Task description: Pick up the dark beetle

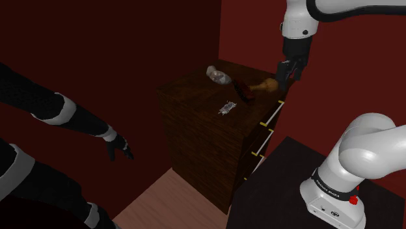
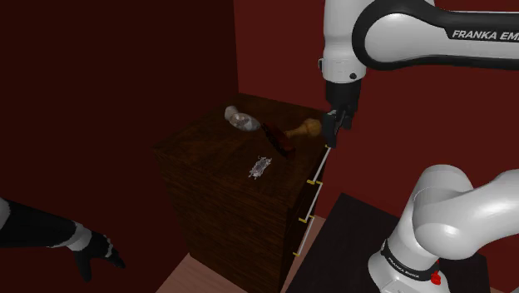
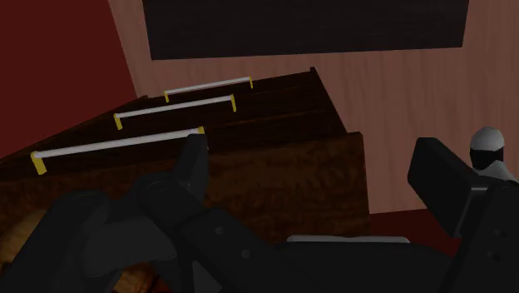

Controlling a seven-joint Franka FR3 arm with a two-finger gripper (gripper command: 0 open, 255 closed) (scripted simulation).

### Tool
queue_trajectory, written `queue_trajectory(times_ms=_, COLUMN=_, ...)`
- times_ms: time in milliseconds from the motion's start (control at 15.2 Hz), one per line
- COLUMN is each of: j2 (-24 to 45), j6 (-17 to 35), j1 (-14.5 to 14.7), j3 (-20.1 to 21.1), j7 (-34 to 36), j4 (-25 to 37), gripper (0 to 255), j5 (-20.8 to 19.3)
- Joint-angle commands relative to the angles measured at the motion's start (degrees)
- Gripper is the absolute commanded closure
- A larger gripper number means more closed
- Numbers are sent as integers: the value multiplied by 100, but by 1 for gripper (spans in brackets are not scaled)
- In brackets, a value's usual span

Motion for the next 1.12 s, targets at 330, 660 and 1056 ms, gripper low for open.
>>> queue_trajectory(times_ms=330, j2=488, j6=1188, j1=-270, j3=273, j7=1036, j4=-412, gripper=0, j5=273)
queue_trajectory(times_ms=660, j2=1200, j6=2391, j1=-554, j3=527, j7=2033, j4=-598, gripper=0, j5=427)
queue_trajectory(times_ms=1056, j2=2266, j6=3760, j1=-948, j3=799, j7=3224, j4=-529, gripper=0, j5=418)
